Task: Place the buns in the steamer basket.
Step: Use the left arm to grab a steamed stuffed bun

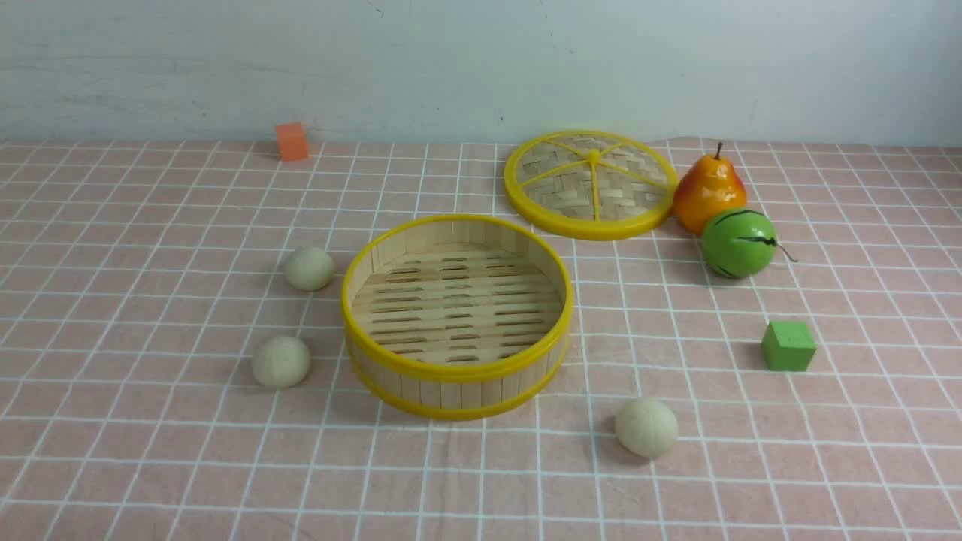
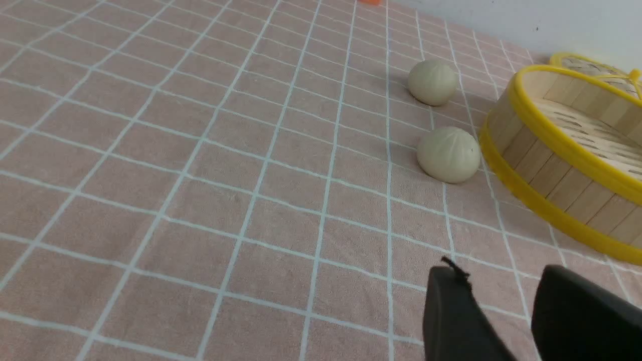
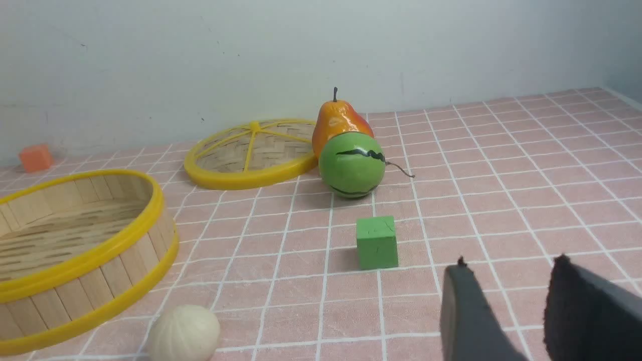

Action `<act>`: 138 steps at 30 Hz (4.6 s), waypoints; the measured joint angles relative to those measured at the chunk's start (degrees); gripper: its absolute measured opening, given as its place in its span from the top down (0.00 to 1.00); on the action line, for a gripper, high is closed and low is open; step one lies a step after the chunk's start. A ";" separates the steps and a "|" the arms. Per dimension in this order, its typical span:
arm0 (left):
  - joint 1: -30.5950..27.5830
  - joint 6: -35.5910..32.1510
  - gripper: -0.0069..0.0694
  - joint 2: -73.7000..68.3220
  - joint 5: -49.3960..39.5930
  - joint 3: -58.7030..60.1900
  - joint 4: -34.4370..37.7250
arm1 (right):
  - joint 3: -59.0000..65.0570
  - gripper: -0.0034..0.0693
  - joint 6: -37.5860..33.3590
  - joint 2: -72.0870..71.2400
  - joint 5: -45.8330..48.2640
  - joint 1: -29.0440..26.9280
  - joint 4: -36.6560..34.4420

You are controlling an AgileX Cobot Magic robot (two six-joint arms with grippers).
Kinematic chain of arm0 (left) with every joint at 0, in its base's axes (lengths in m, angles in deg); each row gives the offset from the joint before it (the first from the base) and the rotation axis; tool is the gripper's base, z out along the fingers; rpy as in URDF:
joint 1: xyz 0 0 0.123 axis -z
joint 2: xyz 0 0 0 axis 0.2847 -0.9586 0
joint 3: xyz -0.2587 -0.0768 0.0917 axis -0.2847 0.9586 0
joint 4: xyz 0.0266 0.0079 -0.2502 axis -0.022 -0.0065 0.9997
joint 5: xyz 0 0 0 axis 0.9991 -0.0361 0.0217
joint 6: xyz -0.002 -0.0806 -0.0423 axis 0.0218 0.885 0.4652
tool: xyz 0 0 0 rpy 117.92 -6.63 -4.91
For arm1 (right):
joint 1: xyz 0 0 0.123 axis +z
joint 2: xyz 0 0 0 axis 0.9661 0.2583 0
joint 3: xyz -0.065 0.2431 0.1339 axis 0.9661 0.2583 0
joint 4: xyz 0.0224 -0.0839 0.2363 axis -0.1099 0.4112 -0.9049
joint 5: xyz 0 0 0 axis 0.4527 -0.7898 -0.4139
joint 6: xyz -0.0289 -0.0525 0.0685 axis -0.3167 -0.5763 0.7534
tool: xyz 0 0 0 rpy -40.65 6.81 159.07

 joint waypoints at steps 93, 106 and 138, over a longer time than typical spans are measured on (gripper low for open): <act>0.00 6.03 0.93 0.00 21.99 0.00 -4.94 | 0.03 0.95 1.76 0.00 -4.72 0.00 4.98; 0.00 20.12 0.93 0.00 54.05 -2.27 -5.30 | -1.18 0.93 7.45 0.53 -34.45 0.00 5.19; 13.20 -1.18 0.70 -90.84 -17.15 -67.81 0.40 | -41.14 0.96 -25.34 70.30 32.77 10.46 -18.71</act>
